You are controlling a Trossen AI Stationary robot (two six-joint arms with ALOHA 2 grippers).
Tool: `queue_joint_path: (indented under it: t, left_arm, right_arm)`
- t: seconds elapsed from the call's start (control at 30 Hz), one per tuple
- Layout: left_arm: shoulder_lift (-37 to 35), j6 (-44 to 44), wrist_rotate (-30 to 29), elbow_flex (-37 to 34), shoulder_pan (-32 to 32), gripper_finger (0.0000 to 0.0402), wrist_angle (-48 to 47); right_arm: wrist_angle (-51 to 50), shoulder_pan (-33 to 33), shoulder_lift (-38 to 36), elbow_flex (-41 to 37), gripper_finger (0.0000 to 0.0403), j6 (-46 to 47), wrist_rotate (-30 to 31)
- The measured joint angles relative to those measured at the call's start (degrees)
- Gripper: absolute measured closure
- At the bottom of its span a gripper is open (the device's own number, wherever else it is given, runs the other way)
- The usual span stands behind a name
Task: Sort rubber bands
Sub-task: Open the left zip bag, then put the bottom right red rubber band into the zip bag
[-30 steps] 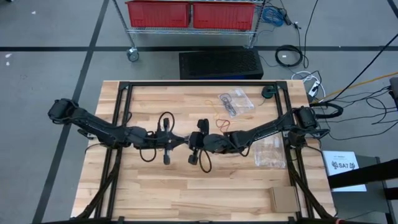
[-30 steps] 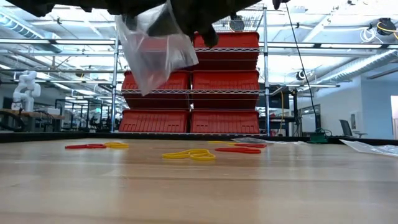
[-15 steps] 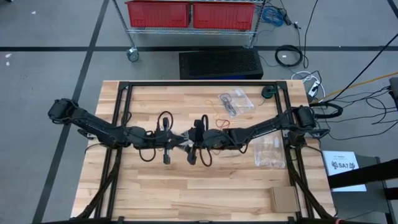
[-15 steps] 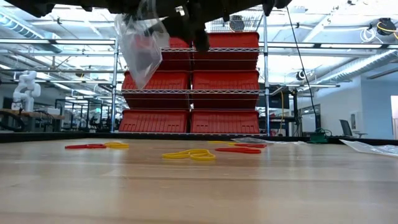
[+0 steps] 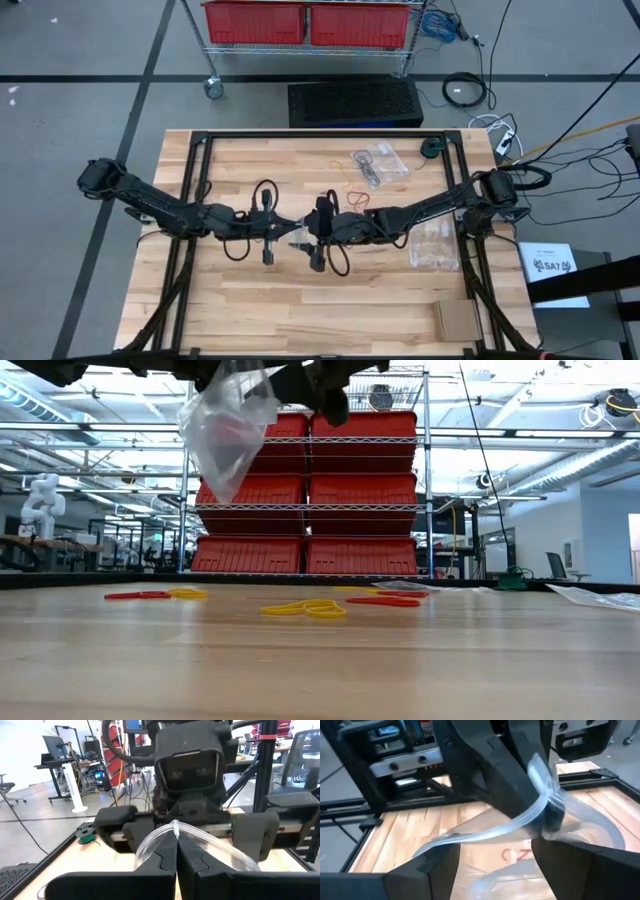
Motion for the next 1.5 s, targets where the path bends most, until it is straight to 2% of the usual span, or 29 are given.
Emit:
queue_joint_path:
  t: [0.33,0.7,1.07,1.17,1.3,1.4,1.5]
  left_arm:
    - [-0.1,0.0,-0.3,0.0,0.0,0.0401,-1.3]
    - [-0.1,0.0,-0.3,0.1,0.1,0.0401,-2.5]
    - [-0.6,0.5,-0.5,0.1,0.4,0.0401,-5.8]
    - [-2.4,1.2,-4.0,0.1,0.3,0.0401,-9.7]
    - [-6.7,1.0,-7.3,0.1,0.4,0.0402,-15.2]
    - [-9.9,1.0,-8.1,-0.2,0.3,0.0401,-18.4]
    - [-12.5,0.9,-8.2,-1.6,0.3,0.0401,-18.6]
  right_arm:
    - [-3.8,0.3,-2.9,0.0,0.0167,-2.9,0.2]
    - [-20.4,0.2,-11.4,0.0,0.0167,-1.4,0.5]
    - [-29.8,0.2,-18.3,0.0,0.0167,-1.7,2.0]
    - [-37.3,0.0,-17.8,0.1,0.0167,-2.1,2.7]
    - [-46.9,-0.1,-14.5,0.0,0.0167,3.5,2.8]
    - [-48.0,-0.4,-11.5,0.0,0.0167,6.2,2.5]
    - [-46.6,-1.3,-7.7,0.0,0.0167,6.3,-1.2]
